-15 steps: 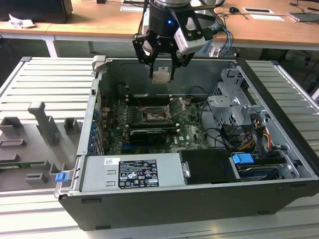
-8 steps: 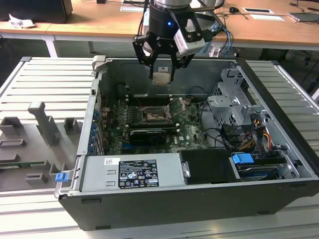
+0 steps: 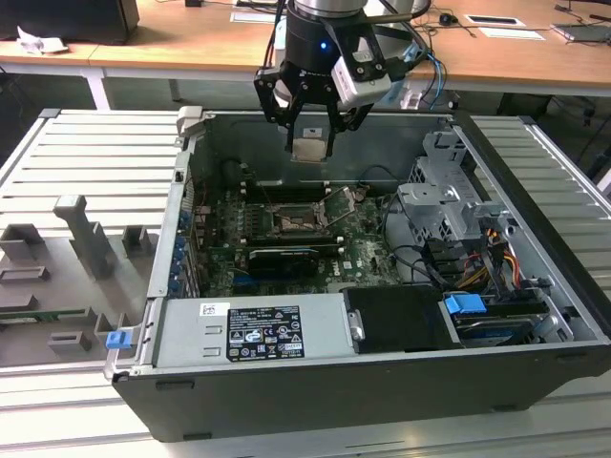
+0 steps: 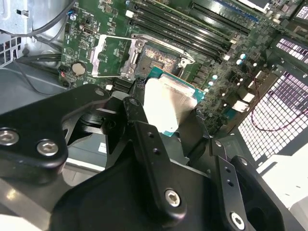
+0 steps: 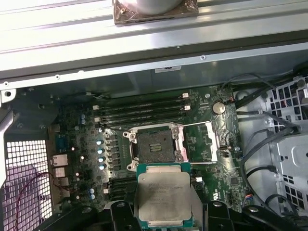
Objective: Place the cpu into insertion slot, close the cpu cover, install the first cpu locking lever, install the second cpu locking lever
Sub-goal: 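Place the cpu into insertion slot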
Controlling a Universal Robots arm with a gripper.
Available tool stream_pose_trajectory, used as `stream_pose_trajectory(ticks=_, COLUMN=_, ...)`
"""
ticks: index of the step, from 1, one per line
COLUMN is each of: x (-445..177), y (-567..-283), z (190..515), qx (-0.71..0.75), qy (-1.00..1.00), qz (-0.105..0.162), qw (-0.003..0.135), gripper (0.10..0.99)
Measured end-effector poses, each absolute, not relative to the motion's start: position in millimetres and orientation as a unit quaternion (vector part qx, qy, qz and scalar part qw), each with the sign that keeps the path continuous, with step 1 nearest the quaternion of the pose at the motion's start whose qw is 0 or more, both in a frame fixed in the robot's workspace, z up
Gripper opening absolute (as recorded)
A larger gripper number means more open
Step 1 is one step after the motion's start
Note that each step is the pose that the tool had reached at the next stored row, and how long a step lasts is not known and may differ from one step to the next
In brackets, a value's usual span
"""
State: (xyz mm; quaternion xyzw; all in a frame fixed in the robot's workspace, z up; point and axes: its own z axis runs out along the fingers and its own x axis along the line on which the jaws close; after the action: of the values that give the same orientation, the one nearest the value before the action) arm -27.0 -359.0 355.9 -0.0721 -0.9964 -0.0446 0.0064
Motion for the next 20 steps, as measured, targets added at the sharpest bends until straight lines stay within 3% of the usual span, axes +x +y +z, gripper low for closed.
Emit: stream_pose_trajectory(ticks=20, x=-27.0, y=-359.0, z=355.3, qx=-0.135, qy=-0.99, qz=-0.045, qw=0.004, gripper=0.529)
